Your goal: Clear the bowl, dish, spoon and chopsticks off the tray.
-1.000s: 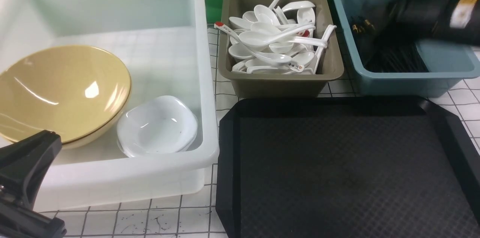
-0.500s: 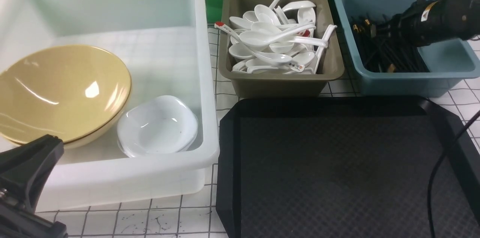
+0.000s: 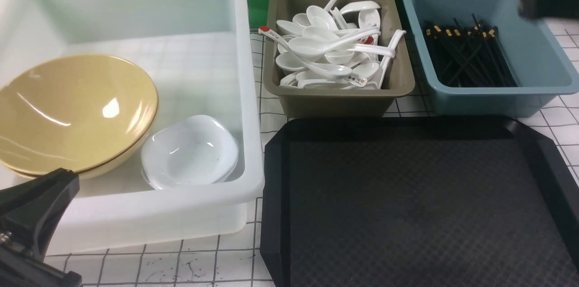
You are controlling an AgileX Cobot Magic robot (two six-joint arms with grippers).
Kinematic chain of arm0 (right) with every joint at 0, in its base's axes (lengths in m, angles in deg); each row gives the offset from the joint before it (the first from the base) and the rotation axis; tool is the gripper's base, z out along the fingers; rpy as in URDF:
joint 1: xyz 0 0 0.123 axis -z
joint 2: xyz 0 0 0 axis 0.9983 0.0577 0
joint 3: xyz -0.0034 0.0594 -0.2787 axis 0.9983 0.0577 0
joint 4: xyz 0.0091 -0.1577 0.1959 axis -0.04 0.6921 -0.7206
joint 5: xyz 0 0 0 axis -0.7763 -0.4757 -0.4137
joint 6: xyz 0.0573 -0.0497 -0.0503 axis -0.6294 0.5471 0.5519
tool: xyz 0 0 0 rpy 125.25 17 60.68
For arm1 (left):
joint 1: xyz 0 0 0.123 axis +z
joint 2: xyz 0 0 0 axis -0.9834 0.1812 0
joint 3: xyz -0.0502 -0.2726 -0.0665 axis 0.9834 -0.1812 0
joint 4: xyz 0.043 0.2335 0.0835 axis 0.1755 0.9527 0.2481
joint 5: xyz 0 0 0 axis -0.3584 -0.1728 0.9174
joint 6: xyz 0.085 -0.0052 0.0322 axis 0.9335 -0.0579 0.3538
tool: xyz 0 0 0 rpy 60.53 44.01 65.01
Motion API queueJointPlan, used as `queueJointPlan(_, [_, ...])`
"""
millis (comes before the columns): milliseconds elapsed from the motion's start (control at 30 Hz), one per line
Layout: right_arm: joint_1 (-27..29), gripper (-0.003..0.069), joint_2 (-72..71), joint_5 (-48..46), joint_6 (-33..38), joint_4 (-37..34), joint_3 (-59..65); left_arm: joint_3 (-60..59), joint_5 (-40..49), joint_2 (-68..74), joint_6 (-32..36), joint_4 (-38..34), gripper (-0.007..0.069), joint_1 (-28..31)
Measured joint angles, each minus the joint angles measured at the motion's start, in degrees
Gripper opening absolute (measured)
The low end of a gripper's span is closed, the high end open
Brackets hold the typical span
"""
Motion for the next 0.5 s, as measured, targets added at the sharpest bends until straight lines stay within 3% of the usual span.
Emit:
queueJointPlan(200, [-1.3,0.0035,-12.7,3.9,0.4,0.0,11.8,0.0,0.0,0.0,0.0,0.0,-0.0013,0.0])
queueJointPlan(500, [-1.4,0.0035,-17.0,3.7,1.7,0.0,22.0,0.0,0.0,0.0,0.0,0.0,-0.0013,0.0])
